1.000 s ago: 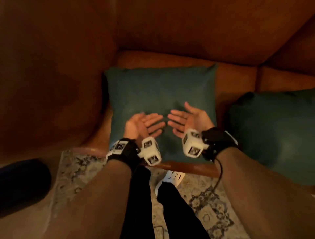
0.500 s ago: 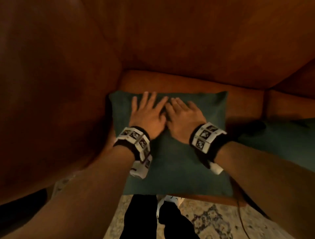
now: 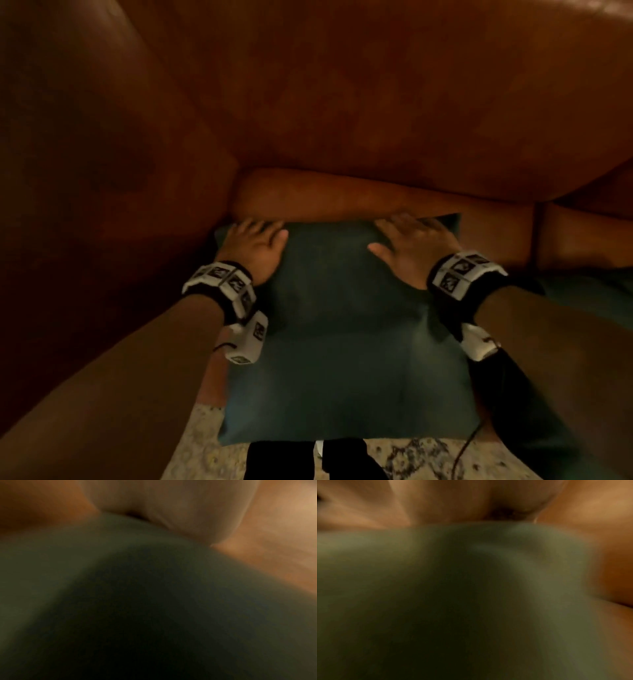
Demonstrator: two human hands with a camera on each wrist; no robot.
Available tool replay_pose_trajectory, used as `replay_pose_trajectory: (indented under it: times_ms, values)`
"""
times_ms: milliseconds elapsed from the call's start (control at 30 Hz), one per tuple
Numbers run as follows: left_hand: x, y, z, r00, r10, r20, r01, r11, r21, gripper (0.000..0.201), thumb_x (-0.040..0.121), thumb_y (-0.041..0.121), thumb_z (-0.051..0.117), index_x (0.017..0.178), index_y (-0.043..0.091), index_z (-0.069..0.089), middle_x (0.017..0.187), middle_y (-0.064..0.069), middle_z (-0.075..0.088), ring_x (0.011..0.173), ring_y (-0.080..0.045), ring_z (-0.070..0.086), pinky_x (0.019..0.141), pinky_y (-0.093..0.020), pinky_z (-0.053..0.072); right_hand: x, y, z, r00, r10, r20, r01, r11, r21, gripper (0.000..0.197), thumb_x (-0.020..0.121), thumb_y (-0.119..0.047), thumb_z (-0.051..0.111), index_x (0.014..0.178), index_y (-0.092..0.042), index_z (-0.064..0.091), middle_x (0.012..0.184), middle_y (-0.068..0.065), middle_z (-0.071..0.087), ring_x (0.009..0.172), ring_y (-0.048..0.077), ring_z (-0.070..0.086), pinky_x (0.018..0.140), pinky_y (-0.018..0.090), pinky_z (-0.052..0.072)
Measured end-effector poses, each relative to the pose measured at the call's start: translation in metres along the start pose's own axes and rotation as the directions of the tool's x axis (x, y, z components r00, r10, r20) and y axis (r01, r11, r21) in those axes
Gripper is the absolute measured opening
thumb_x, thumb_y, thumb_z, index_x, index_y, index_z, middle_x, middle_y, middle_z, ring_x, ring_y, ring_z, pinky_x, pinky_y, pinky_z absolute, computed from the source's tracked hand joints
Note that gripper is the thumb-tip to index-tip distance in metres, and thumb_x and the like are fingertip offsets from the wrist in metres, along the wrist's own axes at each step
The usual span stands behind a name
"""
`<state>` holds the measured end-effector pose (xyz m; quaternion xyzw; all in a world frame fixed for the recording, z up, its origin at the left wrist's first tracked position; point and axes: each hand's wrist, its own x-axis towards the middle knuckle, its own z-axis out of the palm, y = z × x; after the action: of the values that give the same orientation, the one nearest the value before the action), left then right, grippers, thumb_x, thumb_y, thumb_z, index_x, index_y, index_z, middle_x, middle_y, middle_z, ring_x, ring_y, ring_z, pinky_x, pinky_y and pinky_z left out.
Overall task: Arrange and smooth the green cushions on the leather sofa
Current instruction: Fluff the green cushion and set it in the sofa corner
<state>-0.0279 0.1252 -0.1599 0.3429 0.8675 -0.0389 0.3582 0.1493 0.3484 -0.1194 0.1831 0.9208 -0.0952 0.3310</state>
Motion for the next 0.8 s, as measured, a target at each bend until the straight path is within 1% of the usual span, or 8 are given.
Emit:
replay_pose_trajectory:
  times_ms: [167,300,367,467,567,667,733,800]
  values:
    - [0.006,-0.044,-0.012,0.946,-0.307,-0.106,0.249,0.894,-0.372,0.043,0.097,0.039,0.033,0.129,0.016,0.051,0.134,-0.019,0.049,0.123,-0.037,0.043,0.106,-0.039,0.032,-0.004,0.07,-0.001,0.961,0.249,0.121,-0.264,0.956,0.127,0.051,0.098,-0.053,0.026,0.142,-0.029,0.037,0.148,0.003,0.042,0.13,0.028,0.044,0.111,0.046,0.031]
    - [-0.002,-0.048,-0.012,0.906,-0.423,-0.001,0.287,0.615,-0.734,0.029,0.096,0.02,0.05,0.124,0.015,0.058,0.127,-0.011,0.056,0.118,-0.031,0.052,0.099,-0.034,0.039,0.002,0.086,-0.004,0.947,0.314,0.071,-0.318,0.884,0.343,0.029,0.101,-0.031,0.042,0.125,-0.022,0.055,0.13,0.007,0.056,0.101,0.024,0.054,0.086,0.032,0.041]
    - [-0.007,-0.052,-0.009,0.893,-0.449,-0.031,0.253,0.557,-0.791,0.021,0.094,0.018,0.055,0.111,0.023,0.064,0.122,-0.008,0.061,0.115,-0.029,0.055,0.102,-0.04,0.042,0.005,0.095,-0.004,0.949,0.301,0.096,-0.315,0.873,0.373,0.028,0.098,-0.024,0.049,0.126,-0.022,0.056,0.126,0.005,0.056,0.096,0.023,0.056,0.08,0.03,0.043]
    - [-0.018,-0.051,-0.009,0.863,-0.475,-0.17,0.171,0.593,-0.786,0.015,0.091,0.016,0.058,0.089,0.029,0.065,0.106,-0.005,0.066,0.103,-0.027,0.06,0.093,-0.04,0.047,0.004,0.103,-0.004,0.953,0.286,0.102,-0.302,0.86,0.411,0.023,0.094,-0.017,0.056,0.116,-0.019,0.063,0.113,0.006,0.062,0.084,0.018,0.054,0.068,0.028,0.044]
    - [-0.037,-0.039,-0.02,0.843,-0.469,-0.265,0.191,0.72,-0.667,0.012,0.092,0.018,0.057,0.096,0.018,0.068,0.103,-0.01,0.067,0.1,-0.032,0.061,0.087,-0.035,0.046,-0.014,0.109,-0.016,0.961,0.277,0.017,-0.26,0.877,0.404,0.01,0.094,-0.014,0.056,0.097,-0.021,0.063,0.101,0.009,0.065,0.079,0.017,0.052,0.065,0.025,0.041]
    - [-0.059,-0.028,-0.055,0.766,-0.5,-0.404,0.163,0.759,-0.631,0.015,0.091,0.018,0.052,0.099,0.018,0.066,0.107,-0.014,0.066,0.103,-0.033,0.06,0.089,-0.04,0.046,-0.042,0.116,-0.05,0.954,0.258,-0.154,-0.165,0.879,0.447,0.013,0.094,-0.016,0.056,0.103,-0.022,0.064,0.102,0.012,0.068,0.08,0.022,0.055,0.072,0.03,0.044]
    - [-0.085,-0.023,-0.087,0.697,-0.457,-0.552,0.027,0.787,-0.617,0.016,0.091,0.025,0.049,0.099,0.021,0.062,0.105,-0.011,0.065,0.101,-0.028,0.06,0.089,-0.04,0.045,-0.076,0.121,-0.078,0.892,0.263,-0.368,-0.059,0.874,0.482,0.014,0.095,-0.022,0.057,0.105,-0.02,0.066,0.1,0.012,0.07,0.084,0.028,0.061,0.075,0.034,0.048]
    - [-0.129,-0.018,-0.116,0.652,-0.357,-0.669,-0.121,0.822,-0.557,0.013,0.093,0.032,0.045,0.093,0.027,0.057,0.09,0.0,0.061,0.086,-0.007,0.058,0.082,-0.026,0.045,-0.127,0.124,-0.107,0.793,0.228,-0.565,0.108,0.86,0.498,0.011,0.092,-0.034,0.06,0.102,-0.032,0.066,0.095,0.004,0.07,0.085,0.03,0.065,0.08,0.044,0.052]
